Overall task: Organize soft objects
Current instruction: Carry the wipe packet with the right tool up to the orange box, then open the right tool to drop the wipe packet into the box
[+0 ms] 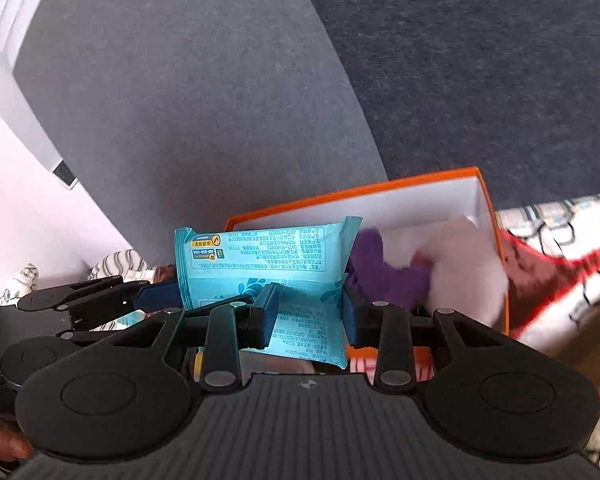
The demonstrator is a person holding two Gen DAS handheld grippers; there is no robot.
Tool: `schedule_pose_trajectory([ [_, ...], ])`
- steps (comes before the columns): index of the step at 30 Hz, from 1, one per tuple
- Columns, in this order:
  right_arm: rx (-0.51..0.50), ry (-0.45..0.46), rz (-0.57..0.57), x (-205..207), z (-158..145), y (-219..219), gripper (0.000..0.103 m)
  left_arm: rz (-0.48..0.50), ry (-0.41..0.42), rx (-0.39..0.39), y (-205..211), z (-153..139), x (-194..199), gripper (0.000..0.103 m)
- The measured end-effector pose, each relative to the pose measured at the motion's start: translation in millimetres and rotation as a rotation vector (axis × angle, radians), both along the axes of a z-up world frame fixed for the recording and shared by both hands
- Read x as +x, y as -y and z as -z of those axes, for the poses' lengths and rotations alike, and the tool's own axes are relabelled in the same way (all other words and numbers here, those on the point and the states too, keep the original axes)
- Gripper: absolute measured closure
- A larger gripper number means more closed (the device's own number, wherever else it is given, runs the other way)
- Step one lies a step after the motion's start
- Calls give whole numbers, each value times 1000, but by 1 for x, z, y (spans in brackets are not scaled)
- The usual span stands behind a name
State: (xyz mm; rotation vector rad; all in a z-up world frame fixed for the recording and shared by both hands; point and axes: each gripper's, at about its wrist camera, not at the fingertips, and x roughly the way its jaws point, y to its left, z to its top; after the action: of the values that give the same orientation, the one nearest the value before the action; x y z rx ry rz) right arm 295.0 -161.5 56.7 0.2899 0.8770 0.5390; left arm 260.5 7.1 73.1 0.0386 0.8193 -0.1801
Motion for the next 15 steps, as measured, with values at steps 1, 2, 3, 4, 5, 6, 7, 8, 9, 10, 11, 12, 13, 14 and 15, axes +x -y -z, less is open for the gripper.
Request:
schedule_pose_trajectory([
  [1, -3, -5, 1, 7, 4, -2, 63, -3, -6, -2, -2, 4, 6, 0],
  [2, -6, -13, 4, 14, 8, -5, 63, -6, -15, -4, -4, 8, 14, 0],
  [3, -9, -21, 8, 21, 13, -6, 63, -9, -26, -6, -4, 12, 21, 0],
  [4, -11, -30, 12, 26, 17, -6, 63, -12, -42, -10, -6, 18, 29, 0],
  [5, -13, -40, 18, 32, 23, -7, 63, -16, -55, -13, -6, 24, 35, 0],
  [6, -16, -53, 25, 37, 29, -8, 63, -20, -71, -15, -7, 30, 41, 0],
  [7, -20, -69, 31, 42, 35, -9, 63, -23, -89, -13, -6, 36, 48, 0],
  [8, -25, -82, 36, 47, 41, -10, 63, -25, -103, -10, -6, 42, 53, 0],
  [9, -29, -90, 37, 48, 46, -10, 63, -28, -119, -3, -6, 48, 58, 0],
  [10, -34, -100, 42, 51, 51, -12, 63, -31, -132, 2, -6, 52, 62, 0],
  [11, -37, -114, 48, 54, 56, -13, 63, -36, -148, 7, -6, 58, 66, 0],
  [12, -38, -127, 53, 56, 61, -14, 63, -42, -161, 12, -6, 62, 69, 0],
  [13, -38, -135, 59, 58, 65, -15, 61, -51, -175, 18, -6, 66, 72, 0],
  [14, -40, -138, 65, 59, 67, -16, 60, -57, -185, 22, -7, 69, 74, 0],
  [15, -40, -138, 65, 59, 69, -17, 60, -63, -193, 25, -8, 72, 76, 0],
])
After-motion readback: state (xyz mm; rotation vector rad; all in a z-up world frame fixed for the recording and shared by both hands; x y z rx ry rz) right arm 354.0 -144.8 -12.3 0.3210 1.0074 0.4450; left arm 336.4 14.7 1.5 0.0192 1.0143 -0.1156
